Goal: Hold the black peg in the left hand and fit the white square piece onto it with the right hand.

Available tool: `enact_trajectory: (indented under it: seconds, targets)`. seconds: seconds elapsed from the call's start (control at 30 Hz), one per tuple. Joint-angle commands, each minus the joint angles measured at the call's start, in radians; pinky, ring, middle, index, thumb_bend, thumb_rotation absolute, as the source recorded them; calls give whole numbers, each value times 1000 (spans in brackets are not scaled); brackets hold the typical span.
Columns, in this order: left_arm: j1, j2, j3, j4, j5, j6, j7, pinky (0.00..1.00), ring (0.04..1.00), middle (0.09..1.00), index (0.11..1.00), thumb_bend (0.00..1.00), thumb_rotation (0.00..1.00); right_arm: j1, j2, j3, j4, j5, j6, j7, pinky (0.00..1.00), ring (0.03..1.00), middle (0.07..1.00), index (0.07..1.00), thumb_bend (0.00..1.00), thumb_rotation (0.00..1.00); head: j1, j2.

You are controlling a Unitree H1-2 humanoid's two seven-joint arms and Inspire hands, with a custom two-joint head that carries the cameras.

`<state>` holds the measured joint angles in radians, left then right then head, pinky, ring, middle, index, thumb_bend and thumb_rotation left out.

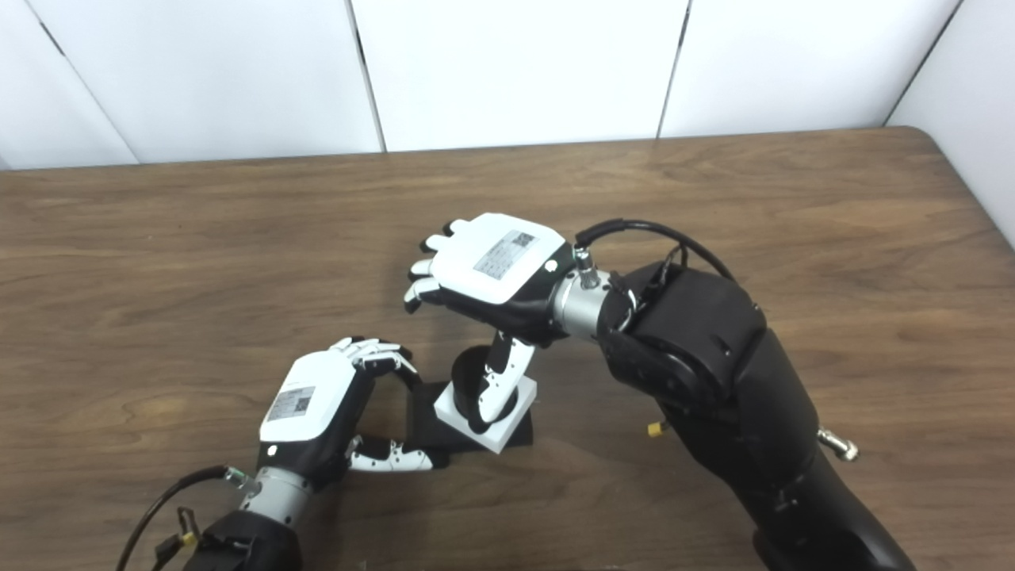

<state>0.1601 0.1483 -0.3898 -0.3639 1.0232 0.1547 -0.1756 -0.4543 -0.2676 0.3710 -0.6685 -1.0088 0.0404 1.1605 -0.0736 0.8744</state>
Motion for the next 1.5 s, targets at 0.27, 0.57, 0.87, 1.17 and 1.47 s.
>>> enact_trajectory:
  seconds: [0.27,0.57,0.87,1.17,1.47]
  targets:
    - [-36,46,-42,-40,131,56,-248,955,928,901,818,930,371,-49,7,-21,-41,-6,27,26,1000,970,910,802,1000,518,1,0]
    - [-52,50,-43,-73,178,85,-404,1000,1000,1000,938,1000,489,-35,6,-25,-40,-7,26,19,1000,967,908,792,1000,521,1,1]
    - [-74,47,-12,-145,184,97,-520,999,996,991,932,1000,523,-27,6,-31,-38,-8,29,18,1000,968,911,796,1000,516,-1,1]
    - [-124,44,86,-335,160,127,-757,968,977,964,945,1000,524,-17,6,-38,-28,-2,27,1,1000,964,906,793,1000,513,5,-3]
    - [-168,14,209,-460,129,129,-825,943,947,932,910,1000,521,-10,8,-43,-25,-5,30,1,1000,972,911,799,1000,512,9,-9]
